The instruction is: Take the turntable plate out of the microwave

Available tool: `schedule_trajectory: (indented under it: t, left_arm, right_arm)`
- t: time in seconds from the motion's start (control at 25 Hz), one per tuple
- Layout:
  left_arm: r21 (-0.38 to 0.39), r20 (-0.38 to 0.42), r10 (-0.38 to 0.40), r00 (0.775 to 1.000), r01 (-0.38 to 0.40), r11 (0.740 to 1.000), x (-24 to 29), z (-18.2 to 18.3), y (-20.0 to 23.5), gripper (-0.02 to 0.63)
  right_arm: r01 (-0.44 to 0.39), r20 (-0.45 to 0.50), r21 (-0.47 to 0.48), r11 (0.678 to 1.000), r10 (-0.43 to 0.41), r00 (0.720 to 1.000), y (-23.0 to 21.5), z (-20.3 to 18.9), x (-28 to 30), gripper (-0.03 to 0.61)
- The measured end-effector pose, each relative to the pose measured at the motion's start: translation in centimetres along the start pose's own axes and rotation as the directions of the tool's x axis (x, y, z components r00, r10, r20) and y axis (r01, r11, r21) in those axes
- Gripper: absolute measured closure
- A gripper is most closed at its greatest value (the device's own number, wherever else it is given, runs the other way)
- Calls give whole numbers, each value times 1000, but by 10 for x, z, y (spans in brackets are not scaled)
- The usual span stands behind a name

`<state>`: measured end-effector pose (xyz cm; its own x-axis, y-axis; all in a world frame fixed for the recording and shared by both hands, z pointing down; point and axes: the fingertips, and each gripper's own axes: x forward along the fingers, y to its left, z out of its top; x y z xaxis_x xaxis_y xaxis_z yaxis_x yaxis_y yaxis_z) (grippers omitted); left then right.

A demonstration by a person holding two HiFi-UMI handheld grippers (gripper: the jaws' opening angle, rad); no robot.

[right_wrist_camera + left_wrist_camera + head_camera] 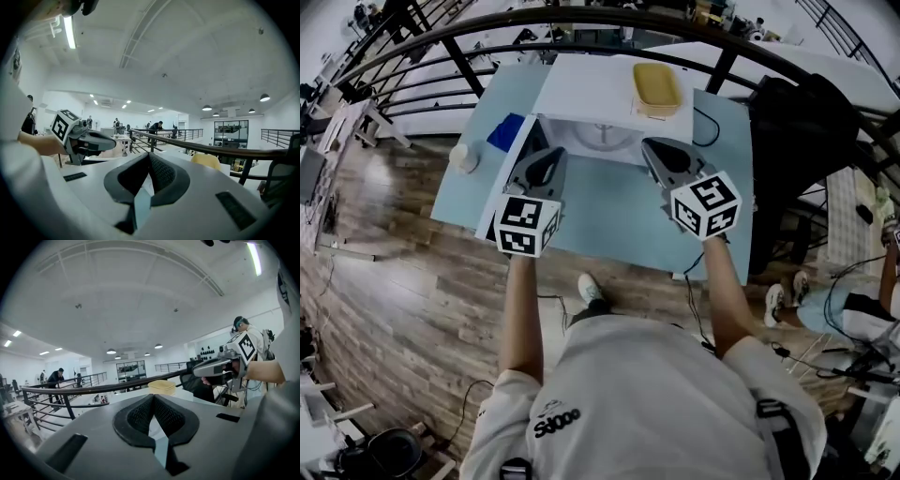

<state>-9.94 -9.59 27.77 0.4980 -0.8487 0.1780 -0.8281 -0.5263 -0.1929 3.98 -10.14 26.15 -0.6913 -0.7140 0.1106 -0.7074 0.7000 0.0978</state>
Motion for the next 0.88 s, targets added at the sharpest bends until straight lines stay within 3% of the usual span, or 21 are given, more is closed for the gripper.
schedule_trajectory:
  t: [0.24, 0.48, 0.72, 0.88]
  left_arm:
    - [-42, 28, -66, 997, 67, 997, 39, -6, 45, 597]
    - [-41, 38, -156, 987, 158, 987, 62, -11, 54, 597]
    - [-155, 47, -157, 986, 163, 975, 85, -29, 53, 597]
    - [-212, -4, -142, 990, 138, 967, 95, -49, 53, 597]
  right_arm:
    - [60, -36, 26, 998, -59, 998, -17, -9, 53, 572]
    - [112, -80, 35, 993, -109, 991, -29, -17, 77, 572]
    - [108, -123, 61, 992, -100, 987, -43, -43, 84, 572]
    - [88, -146, 115, 989, -70, 987, -51, -64, 93, 572]
